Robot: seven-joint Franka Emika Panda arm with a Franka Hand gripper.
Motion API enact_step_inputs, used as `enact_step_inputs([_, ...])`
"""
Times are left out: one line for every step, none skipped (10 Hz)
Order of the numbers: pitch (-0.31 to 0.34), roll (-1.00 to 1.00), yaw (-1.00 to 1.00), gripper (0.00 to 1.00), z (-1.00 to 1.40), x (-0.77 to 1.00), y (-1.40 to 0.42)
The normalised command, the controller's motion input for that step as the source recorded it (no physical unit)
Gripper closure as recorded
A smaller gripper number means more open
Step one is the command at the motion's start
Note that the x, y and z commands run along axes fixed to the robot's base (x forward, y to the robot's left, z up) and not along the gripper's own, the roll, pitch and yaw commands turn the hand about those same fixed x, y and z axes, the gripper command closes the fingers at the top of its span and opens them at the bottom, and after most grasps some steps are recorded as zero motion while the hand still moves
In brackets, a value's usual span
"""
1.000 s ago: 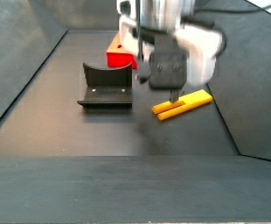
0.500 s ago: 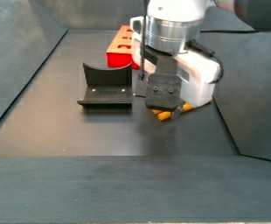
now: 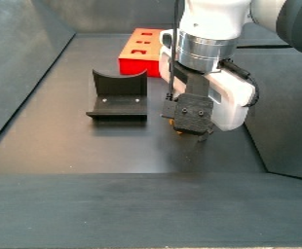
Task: Pick up the square-circle object. Move up. Place the square-circle object on the fixture. Regrasp the square-circle object. Rotate the square-circle object. Move to above the board. Insert the square-circle object.
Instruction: Pick up the square-circle object, then move up.
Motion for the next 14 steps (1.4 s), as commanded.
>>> enact_step_inputs([0.000,0.03,0.00,0.00,-0.01,-0.03,0.00])
enact_step_inputs([0.000,0.00,0.00,0.00,0.00,0.00,0.00])
enact_step_inputs([0.000,0.00,0.00,1.00,0.00,0.00,0.00])
enact_step_inputs([0.000,0.00,0.00,1.00,0.00,0.00,0.00])
enact_step_inputs([0.000,0.00,0.00,1.00,0.00,0.00,0.00])
enact_step_inputs([0.000,0.00,0.00,1.00,0.00,0.00,0.00])
enact_step_inputs([0.000,0.00,0.00,1.00,0.00,0.00,0.00])
enact_step_inputs([0.000,0.00,0.00,1.00,0.00,0.00,0.00])
enact_step_inputs([0.000,0.00,0.00,1.00,0.00,0.00,0.00])
enact_step_inputs([0.000,0.00,0.00,1.00,0.00,0.00,0.00])
enact_step_inputs([0.000,0.00,0.00,1.00,0.00,0.00,0.00])
enact_step_inputs([0.000,0.00,0.00,1.00,0.00,0.00,0.00])
enact_step_inputs([0.000,0.00,0.00,1.00,0.00,0.00,0.00])
enact_step_inputs([0.000,0.00,0.00,1.00,0.83,0.00,0.00])
